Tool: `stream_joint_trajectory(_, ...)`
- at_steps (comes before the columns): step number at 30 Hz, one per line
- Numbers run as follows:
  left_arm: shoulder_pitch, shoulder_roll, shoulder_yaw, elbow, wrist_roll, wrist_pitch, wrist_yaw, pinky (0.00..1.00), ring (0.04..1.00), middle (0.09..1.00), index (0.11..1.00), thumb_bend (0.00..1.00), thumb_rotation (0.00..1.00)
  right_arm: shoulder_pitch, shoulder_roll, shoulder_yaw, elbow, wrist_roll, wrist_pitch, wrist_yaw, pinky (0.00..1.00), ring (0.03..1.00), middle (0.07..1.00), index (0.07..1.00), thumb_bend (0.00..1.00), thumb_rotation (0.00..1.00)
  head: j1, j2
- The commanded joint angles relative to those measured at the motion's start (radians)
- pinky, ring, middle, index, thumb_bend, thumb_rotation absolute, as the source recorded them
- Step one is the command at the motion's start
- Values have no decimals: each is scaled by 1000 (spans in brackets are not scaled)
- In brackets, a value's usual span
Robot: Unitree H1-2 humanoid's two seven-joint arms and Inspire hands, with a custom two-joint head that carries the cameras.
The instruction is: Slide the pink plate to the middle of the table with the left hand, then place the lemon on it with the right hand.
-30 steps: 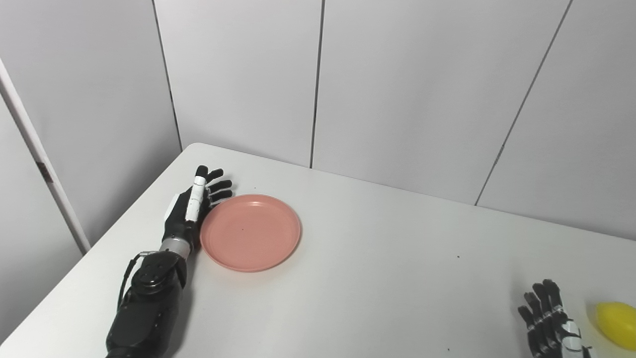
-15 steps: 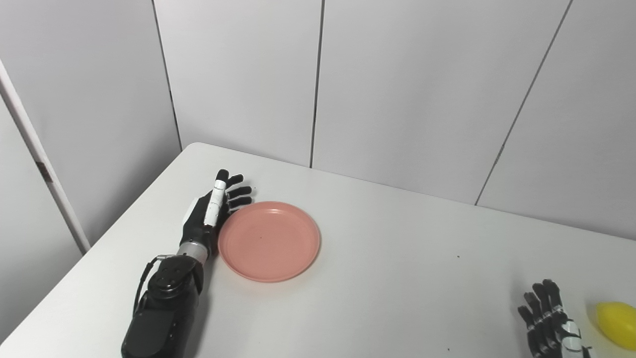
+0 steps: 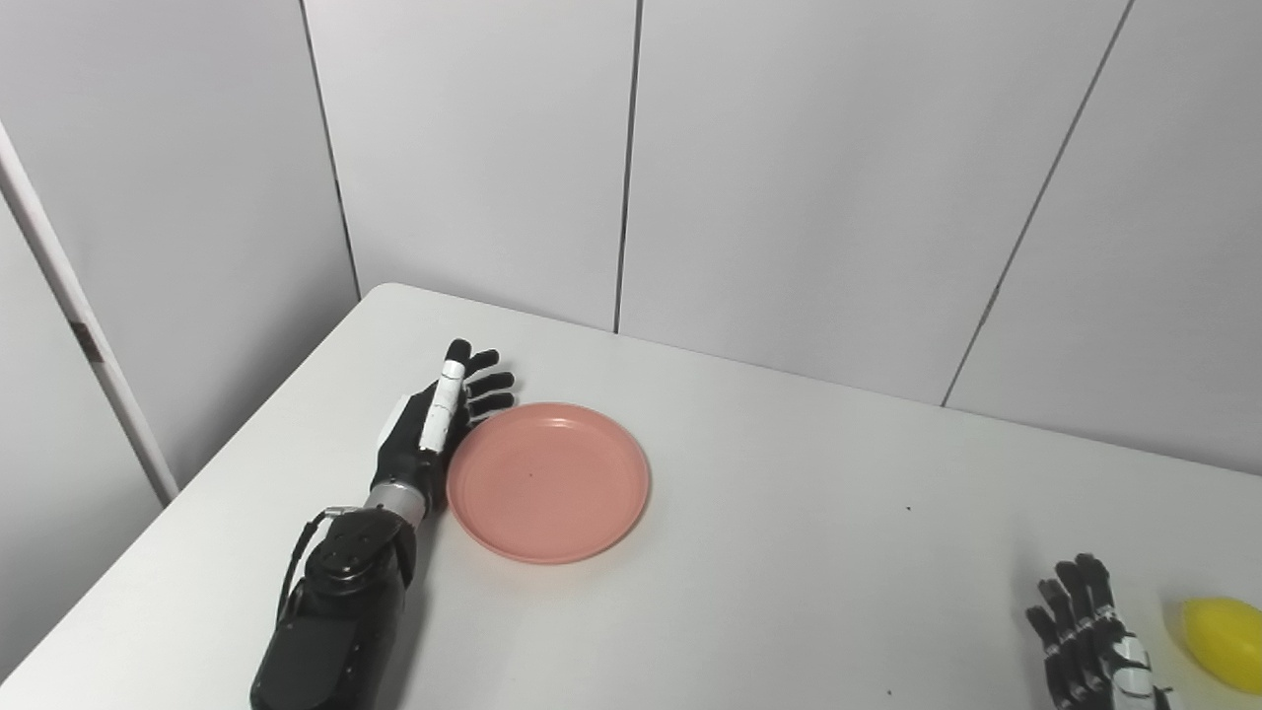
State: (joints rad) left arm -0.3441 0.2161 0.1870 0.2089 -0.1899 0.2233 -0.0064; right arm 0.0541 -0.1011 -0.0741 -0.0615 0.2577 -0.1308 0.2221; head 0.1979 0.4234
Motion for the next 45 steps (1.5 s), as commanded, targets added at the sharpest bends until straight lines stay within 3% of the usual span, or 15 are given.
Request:
stream_joint_trajectory(1, -19, -11, -10, -13, 1, -2, -6, 692, 754, 773, 801, 939, 971, 54, 35, 19, 50, 13, -10, 1, 1000, 1000, 1000, 1000, 587, 1000, -1, 2)
stream_joint_trajectory(9, -34, -37, -20, 24, -4, -20, -19, 733, 800, 796, 819, 966, 964, 51, 35, 21, 53, 8, -9, 0, 1000, 1000, 1000, 1000, 590, 1000, -1, 2)
stream_joint_trajectory(16, -42, -63, -29, 47, 12, -34, -11, 694, 776, 786, 807, 996, 961, 53, 38, 24, 51, 4, -14, -1, 1000, 1000, 1000, 1000, 594, 1000, -3, 6)
stream_joint_trajectory(28, -51, -100, -56, 88, 13, -49, -12, 734, 782, 779, 823, 1000, 956, 55, 40, 30, 41, -1, -7, -7, 1000, 1000, 1000, 1000, 600, 1000, -7, 8)
stream_joint_trajectory(45, -15, -141, -88, 105, 37, -73, -3, 714, 767, 756, 806, 997, 922, 54, 42, 32, 43, -4, -17, -12, 1000, 1000, 1000, 1000, 632, 1000, -9, 19)
